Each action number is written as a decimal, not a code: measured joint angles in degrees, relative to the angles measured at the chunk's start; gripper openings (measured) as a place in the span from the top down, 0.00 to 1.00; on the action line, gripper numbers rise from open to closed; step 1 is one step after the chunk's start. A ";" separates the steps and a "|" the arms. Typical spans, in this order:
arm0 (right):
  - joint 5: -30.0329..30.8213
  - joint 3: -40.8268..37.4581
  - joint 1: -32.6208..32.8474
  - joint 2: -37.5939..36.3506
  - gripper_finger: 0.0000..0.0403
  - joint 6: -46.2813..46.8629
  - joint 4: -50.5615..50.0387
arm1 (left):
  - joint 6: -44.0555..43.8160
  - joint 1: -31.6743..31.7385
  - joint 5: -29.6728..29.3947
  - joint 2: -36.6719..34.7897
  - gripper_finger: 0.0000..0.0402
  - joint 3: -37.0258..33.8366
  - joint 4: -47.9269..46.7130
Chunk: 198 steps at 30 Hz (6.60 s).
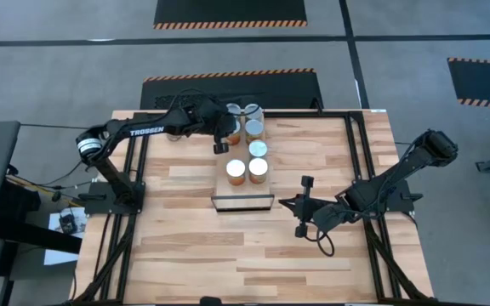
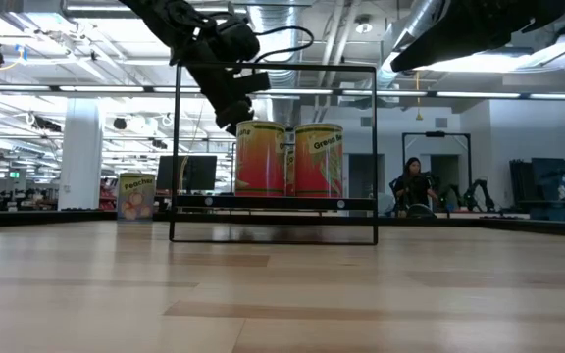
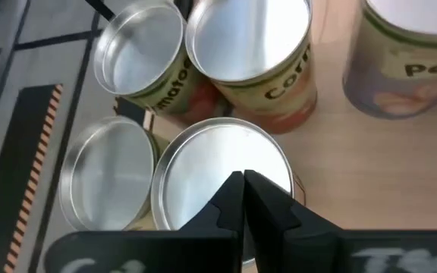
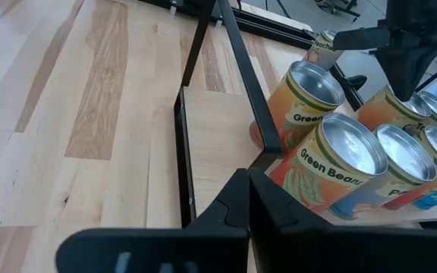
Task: Pick and place cans onto a shelf
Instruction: Align the canned corn with the other canned corn on the shelf, then align the canned peaches with the other canned peaches on the shelf
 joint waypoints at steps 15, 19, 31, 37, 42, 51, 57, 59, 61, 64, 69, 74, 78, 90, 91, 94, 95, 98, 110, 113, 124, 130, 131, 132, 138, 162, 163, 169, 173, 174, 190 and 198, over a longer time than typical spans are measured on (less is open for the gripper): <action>-0.29 0.00 0.01 -0.01 0.96 0.63 -0.36 | -0.76 -0.68 0.15 0.68 1.00 -0.08 1.65; -0.29 0.00 0.01 -0.01 0.96 0.63 -0.36 | -0.76 -0.95 0.28 0.46 1.00 -0.17 2.03; -0.33 0.00 0.01 -0.01 0.96 0.62 -0.43 | -0.94 -2.72 0.45 -7.57 1.00 -0.32 -0.50; -0.35 0.00 0.10 -0.01 0.97 0.63 -0.48 | -1.88 -1.78 0.03 -13.68 1.00 -0.23 -8.66; -0.42 0.00 0.12 -0.01 0.96 0.67 -0.45 | -3.25 1.37 -0.23 -16.52 1.00 -0.23 -22.84; -0.46 0.00 0.12 -0.01 0.96 0.81 -0.45 | -4.98 8.04 -5.02 -22.48 1.00 -9.19 -27.74; -0.45 0.00 0.05 0.00 0.96 0.79 -0.32 | -5.87 13.32 -12.04 -25.04 0.95 -15.96 -22.59; -0.44 0.00 0.05 -0.01 0.97 0.79 -0.23 | -5.53 15.00 -11.89 -24.24 0.92 -16.24 -22.29; -0.44 0.00 0.05 -0.01 0.97 0.78 -0.17 | -4.64 16.32 -11.52 -22.98 0.87 -16.38 -22.03; -0.46 0.00 0.05 -0.01 0.96 0.76 0.14 | -4.00 17.42 -11.17 -21.04 0.79 -16.41 -21.72; -0.44 0.00 0.05 -0.01 0.96 0.63 0.10 | -3.06 18.73 -10.84 -16.70 0.68 -16.41 -20.75; -0.45 0.00 0.05 -0.01 0.96 0.66 0.01 | -2.81 19.70 -16.13 -11.81 0.64 -16.35 -17.29; -0.44 0.00 0.05 -0.01 0.96 0.66 0.01 | -1.77 19.74 -19.78 -9.56 0.67 -16.12 -15.91; -0.46 0.00 0.05 -0.01 0.96 0.66 -0.03 | 0.91 19.06 -20.47 -11.32 0.98 -16.36 -16.98; -0.45 0.00 0.05 -0.01 0.96 0.67 -0.05 | 1.20 18.73 -19.90 -12.30 0.98 -16.51 -17.98; -0.45 0.00 0.05 -0.01 0.97 0.66 -0.10 | 1.50 17.45 -19.27 -16.57 1.00 -16.67 -20.04; -0.44 0.00 0.05 -0.01 0.97 0.66 -0.19 | 1.46 17.00 -19.19 -18.34 1.00 -16.58 -20.56; -0.44 0.00 0.05 -0.01 0.96 0.68 -0.35 | 1.66 14.90 -16.53 -24.15 1.00 -16.58 -22.85; -0.44 0.00 -0.06 -0.01 0.96 0.68 -0.31 | -0.03 -4.18 -10.13 -42.37 1.00 -16.45 -27.94; -0.44 0.00 -0.06 -0.01 0.96 0.70 -0.29 | -0.82 -9.35 -10.26 -42.73 1.00 -16.43 -26.82; -0.42 0.00 -0.06 -0.01 0.96 0.74 -0.05 | 3.60 -22.45 -9.23 -34.29 1.00 -16.38 -18.06; -0.42 0.00 -0.06 -0.01 0.97 0.74 -0.03 | 2.79 -24.55 -14.43 -29.28 1.00 -15.81 -14.27; -0.42 0.00 -0.06 -0.01 0.97 0.74 0.01 | 2.06 -24.54 -15.61 -28.16 1.00 -15.21 -14.24; -0.42 0.00 -0.06 -0.01 0.97 0.80 0.04 | 1.38 -24.52 -16.79 -27.01 1.00 -14.48 -14.25; -0.42 0.00 -0.06 -0.01 0.96 1.05 0.01 | 0.24 -24.28 -18.72 -19.99 1.00 -9.18 -14.10; -0.42 0.00 -0.06 0.00 0.96 1.27 -0.47 | 1.29 -18.78 -10.26 -7.15 1.00 -2.57 -11.22; -0.44 0.00 -0.06 0.00 0.96 1.27 -0.49 | 0.91 -18.57 -9.83 -6.74 1.00 -2.56 -10.65; -0.44 0.00 -0.06 0.02 0.96 1.25 -0.45 | -0.55 -17.43 -9.92 -6.55 1.00 -2.59 -9.00; -0.43 0.00 -0.06 0.02 0.96 1.25 -0.47 | -1.68 -16.98 -10.47 -6.55 0.96 -2.43 -9.10; -0.43 0.00 -0.06 0.02 0.96 1.25 -0.48 | -1.70 -16.96 -10.48 -6.55 0.95 -2.42 -9.13; -0.44 0.00 -0.06 0.02 0.96 1.27 -0.60 | -0.82 -16.96 -10.76 -6.55 0.87 -2.42 -9.44; -0.44 0.00 -0.06 0.02 0.96 1.29 -0.62 | -0.08 -16.92 -10.97 -6.57 0.97 -2.42 -8.65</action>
